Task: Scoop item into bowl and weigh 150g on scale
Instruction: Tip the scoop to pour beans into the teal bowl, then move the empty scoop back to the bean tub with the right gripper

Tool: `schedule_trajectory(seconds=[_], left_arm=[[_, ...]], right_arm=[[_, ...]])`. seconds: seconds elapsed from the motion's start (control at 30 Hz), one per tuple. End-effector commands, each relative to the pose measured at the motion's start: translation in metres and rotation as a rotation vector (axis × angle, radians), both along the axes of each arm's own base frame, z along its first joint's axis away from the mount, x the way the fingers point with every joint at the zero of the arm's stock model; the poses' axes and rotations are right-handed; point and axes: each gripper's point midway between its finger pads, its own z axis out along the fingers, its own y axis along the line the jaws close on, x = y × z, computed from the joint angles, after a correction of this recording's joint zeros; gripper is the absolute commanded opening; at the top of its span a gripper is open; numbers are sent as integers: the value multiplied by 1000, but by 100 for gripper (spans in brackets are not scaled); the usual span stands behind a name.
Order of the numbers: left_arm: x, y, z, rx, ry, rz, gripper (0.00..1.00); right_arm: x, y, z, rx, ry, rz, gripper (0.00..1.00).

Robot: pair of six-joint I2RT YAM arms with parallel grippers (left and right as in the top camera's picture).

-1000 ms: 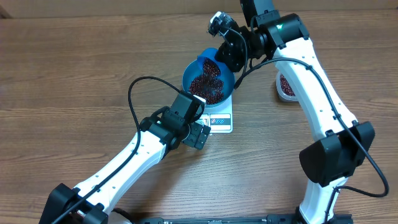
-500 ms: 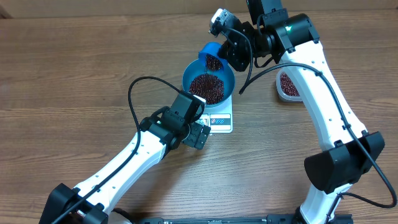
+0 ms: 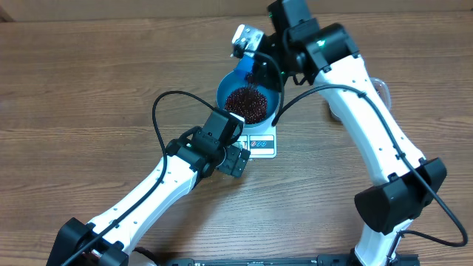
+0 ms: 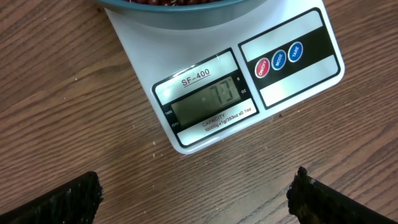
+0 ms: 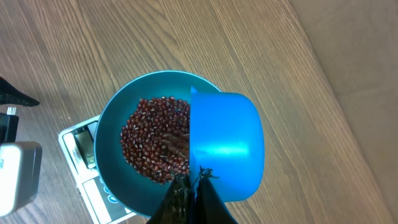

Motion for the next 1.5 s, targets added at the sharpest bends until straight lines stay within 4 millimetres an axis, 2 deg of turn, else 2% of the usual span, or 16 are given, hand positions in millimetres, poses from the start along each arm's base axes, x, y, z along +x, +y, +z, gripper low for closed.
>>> schedule_trajectory(seconds=[0.0, 0.6, 0.9, 1.1, 1.27, 1.37, 1.47], left_arm=[[2, 3, 0, 16, -12, -7, 100], [2, 3, 0, 16, -11, -7, 100], [2, 3, 0, 16, -11, -7, 100], [1, 3, 0, 18, -9, -8, 100], [1, 3, 0, 18, -9, -8, 100], [2, 3, 0, 18, -9, -8, 100], [1, 4, 0, 19, -9, -8, 100]], right_arm=[[1, -2, 29, -38, -107, -11, 4], [0, -2, 28, -30, -98, -25, 4], [9, -2, 36, 145, -17, -182, 4], [26, -29, 41, 297, 80, -363, 4], [28, -48, 52, 469, 195, -357, 4], [35, -75, 56, 534, 230, -403, 4], [38, -111, 50, 525, 250, -493, 4]])
